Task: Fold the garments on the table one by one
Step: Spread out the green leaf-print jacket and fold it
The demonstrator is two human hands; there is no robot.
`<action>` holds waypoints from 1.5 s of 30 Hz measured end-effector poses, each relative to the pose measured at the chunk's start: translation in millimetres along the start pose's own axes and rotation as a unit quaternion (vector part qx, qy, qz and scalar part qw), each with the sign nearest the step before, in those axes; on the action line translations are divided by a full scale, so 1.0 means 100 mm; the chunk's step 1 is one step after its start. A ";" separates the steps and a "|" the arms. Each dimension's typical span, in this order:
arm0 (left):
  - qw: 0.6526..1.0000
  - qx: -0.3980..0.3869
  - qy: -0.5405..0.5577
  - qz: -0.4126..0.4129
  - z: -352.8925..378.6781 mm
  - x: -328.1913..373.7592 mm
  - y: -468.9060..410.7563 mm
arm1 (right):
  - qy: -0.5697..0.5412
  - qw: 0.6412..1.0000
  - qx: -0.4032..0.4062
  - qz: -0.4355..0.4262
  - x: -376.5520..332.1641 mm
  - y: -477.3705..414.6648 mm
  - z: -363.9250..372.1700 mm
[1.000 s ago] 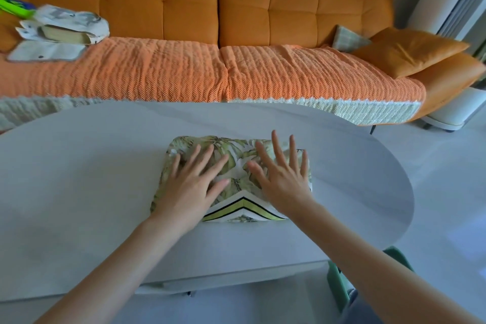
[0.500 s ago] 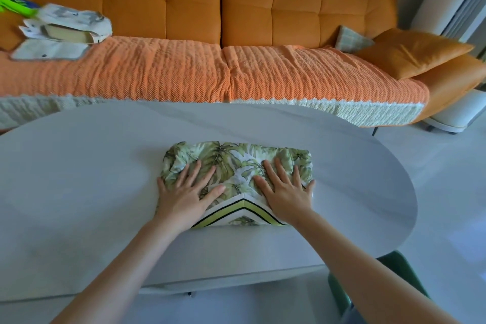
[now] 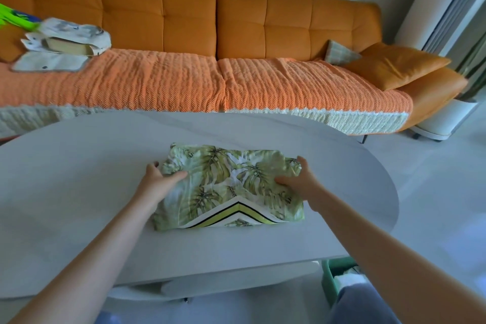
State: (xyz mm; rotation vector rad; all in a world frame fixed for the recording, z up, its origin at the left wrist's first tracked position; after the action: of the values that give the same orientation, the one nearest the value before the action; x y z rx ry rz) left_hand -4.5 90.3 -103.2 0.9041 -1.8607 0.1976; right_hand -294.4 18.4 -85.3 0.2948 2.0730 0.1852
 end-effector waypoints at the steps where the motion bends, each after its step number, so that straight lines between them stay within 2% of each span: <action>1: 1.000 0.009 0.011 0.024 0.03 0.00 0.01 | -0.012 1.000 -0.007 -0.020 -0.02 0.02 0.03; 4: 0.993 -0.002 0.019 0.115 0.06 -0.03 0.09 | -0.020 0.997 -0.053 -0.052 -0.02 0.12 0.09; 8: 0.980 0.003 -0.050 0.193 0.02 -0.14 0.10 | -0.025 0.990 -0.127 -0.057 0.13 0.18 0.07; 14: 0.960 -0.045 -0.059 0.269 0.21 -0.14 0.34 | 0.004 0.992 -0.113 -0.064 0.32 0.36 -0.22; 22: 0.944 -0.120 -0.068 0.301 1.15 0.19 0.79 | -0.004 0.999 -0.014 -0.036 0.86 0.66 -1.17; 28: 0.909 -0.188 -0.097 0.359 2.11 0.57 1.43 | -0.071 0.988 0.134 0.006 1.56 0.93 -1.93; 30: 0.890 -0.205 -0.117 0.391 2.43 0.70 1.68 | -0.106 0.978 0.175 0.032 1.86 1.01 -2.13; 34: 0.830 -0.231 -0.160 0.481 3.03 0.93 2.15 | -0.145 0.954 0.255 0.067 2.46 1.11 -2.36; 40: 0.726 -0.231 -0.199 0.617 3.88 0.88 2.77 | -0.214 0.908 0.334 0.133 3.22 1.19 -2.38; 42: 0.710 -0.243 -0.214 0.625 4.12 0.70 2.81 | -0.231 0.896 0.351 0.144 3.44 1.17 -2.33; 45: 0.708 -0.262 -0.230 0.614 4.47 0.31 2.67 | -0.241 0.886 0.364 0.153 3.72 1.12 -2.16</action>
State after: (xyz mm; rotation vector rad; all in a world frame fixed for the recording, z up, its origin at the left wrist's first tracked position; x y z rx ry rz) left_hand -509.9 36.9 -220.4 -0.8879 -2.5182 0.2240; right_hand -644.8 229.3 -259.5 1.0188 1.5081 -0.4598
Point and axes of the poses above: each hand's wrist, its own y-axis away from the middle knuckle, its own z-axis out of the palm, x = y × z, the point moved 1 cm from there along -y, towards the middle knuckle, and after that the axes turned 10 degrees about x, right-handed, at the moved point
